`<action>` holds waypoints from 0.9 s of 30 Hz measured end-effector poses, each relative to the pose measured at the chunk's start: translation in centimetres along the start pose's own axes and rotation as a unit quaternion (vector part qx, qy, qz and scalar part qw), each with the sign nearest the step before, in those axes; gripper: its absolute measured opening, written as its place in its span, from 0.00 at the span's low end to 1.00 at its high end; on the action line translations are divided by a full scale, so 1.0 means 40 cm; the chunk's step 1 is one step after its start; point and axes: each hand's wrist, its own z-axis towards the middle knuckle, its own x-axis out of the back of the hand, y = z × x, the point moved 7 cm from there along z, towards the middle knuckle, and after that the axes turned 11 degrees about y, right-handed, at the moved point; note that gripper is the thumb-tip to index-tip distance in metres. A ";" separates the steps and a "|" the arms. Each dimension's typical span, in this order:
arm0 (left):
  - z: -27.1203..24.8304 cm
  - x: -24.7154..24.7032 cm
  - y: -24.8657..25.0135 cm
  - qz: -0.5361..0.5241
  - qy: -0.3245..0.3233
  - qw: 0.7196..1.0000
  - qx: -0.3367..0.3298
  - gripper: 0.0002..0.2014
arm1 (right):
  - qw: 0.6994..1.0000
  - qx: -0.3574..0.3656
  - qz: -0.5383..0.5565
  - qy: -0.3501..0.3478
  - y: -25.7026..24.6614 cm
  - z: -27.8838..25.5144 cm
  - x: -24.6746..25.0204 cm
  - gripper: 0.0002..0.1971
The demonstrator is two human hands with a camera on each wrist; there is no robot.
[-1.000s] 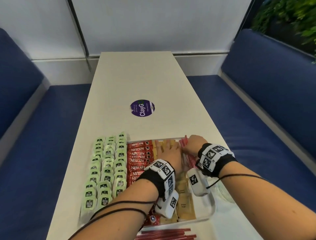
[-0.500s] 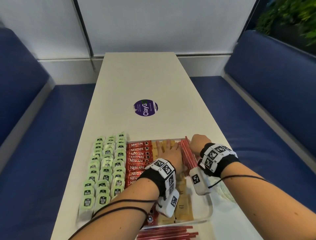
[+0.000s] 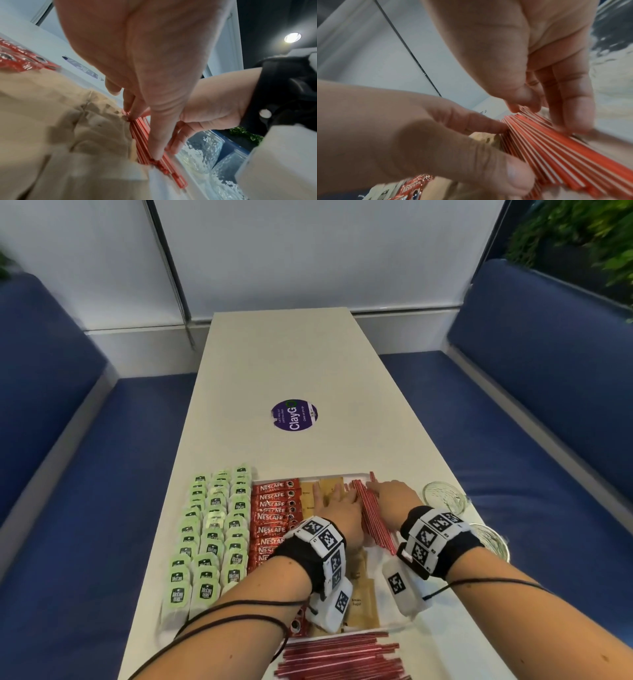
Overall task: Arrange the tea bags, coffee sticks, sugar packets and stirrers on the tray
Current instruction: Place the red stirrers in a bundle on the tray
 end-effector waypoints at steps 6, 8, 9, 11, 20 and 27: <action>-0.004 -0.013 0.000 0.027 -0.005 1.000 0.004 0.48 | 1.000 -0.010 0.007 -0.022 0.003 0.002 0.001 0.32; -0.005 -0.015 0.001 0.028 -0.004 1.000 0.007 0.48 | 0.999 -0.013 -0.006 -0.029 -0.006 -0.001 -0.006 0.29; -0.004 -0.015 0.001 0.029 -0.005 1.000 0.008 0.48 | 0.999 -0.018 -0.010 -0.029 -0.011 -0.004 -0.007 0.26; -0.006 -0.017 0.002 0.033 -0.006 0.999 0.009 0.48 | 0.999 -0.021 -0.016 -0.027 -0.011 -0.013 -0.010 0.24; -0.005 -0.012 0.000 0.020 0.009 1.000 0.007 0.44 | 0.998 0.035 0.016 -0.052 0.000 -0.088 0.047 0.35; 0.002 -0.010 -0.007 0.013 0.022 1.000 0.011 0.49 | 0.993 0.073 -0.010 -0.091 0.017 -0.130 -0.002 0.61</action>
